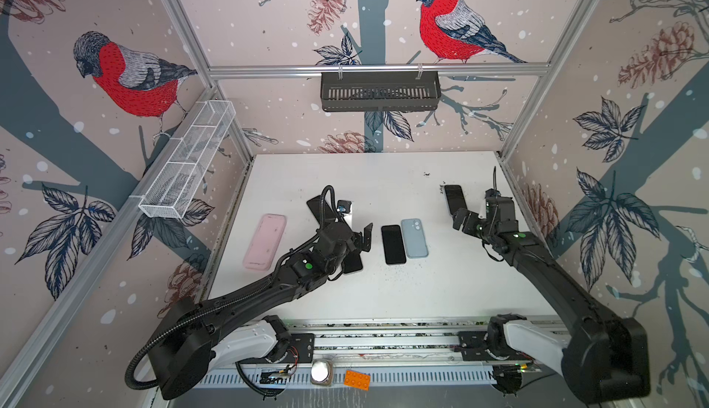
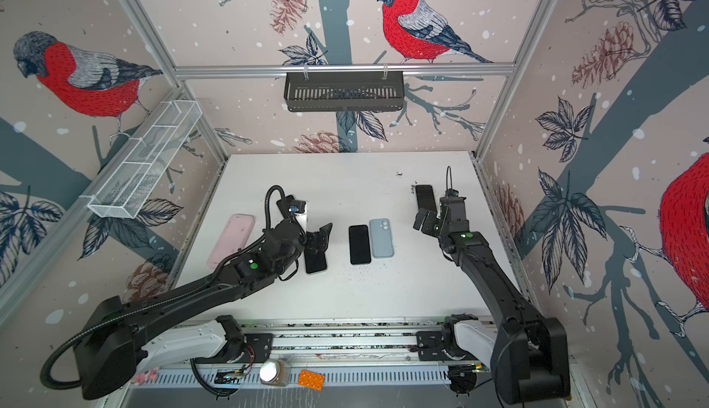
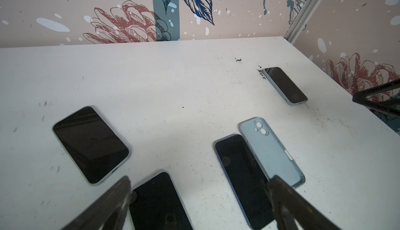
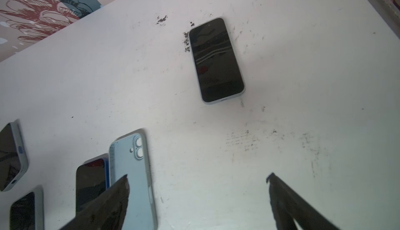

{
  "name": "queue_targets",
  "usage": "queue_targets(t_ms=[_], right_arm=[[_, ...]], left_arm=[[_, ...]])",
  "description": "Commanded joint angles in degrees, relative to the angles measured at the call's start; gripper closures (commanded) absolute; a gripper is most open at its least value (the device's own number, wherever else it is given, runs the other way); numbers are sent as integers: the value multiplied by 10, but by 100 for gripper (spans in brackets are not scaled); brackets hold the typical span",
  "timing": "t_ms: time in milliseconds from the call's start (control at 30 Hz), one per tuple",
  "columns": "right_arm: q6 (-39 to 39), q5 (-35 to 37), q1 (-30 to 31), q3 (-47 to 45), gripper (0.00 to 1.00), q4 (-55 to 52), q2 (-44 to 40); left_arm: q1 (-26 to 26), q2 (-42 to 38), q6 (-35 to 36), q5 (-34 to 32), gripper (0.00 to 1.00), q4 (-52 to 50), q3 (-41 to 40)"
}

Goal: Take the phone out of the phone case
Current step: Pick up the phone from the top-right of the table.

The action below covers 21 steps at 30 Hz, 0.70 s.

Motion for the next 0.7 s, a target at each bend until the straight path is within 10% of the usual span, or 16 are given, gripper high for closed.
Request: queue_targets(t_ms=[0, 667], right_arm=[[-30, -40, -20, 10, 0, 18, 30], [-58, 83, -27, 45, 0, 78, 173]], left_arm=[[3, 24, -22, -21, 2, 20, 2], [16, 74, -34, 10, 2, 26, 7]])
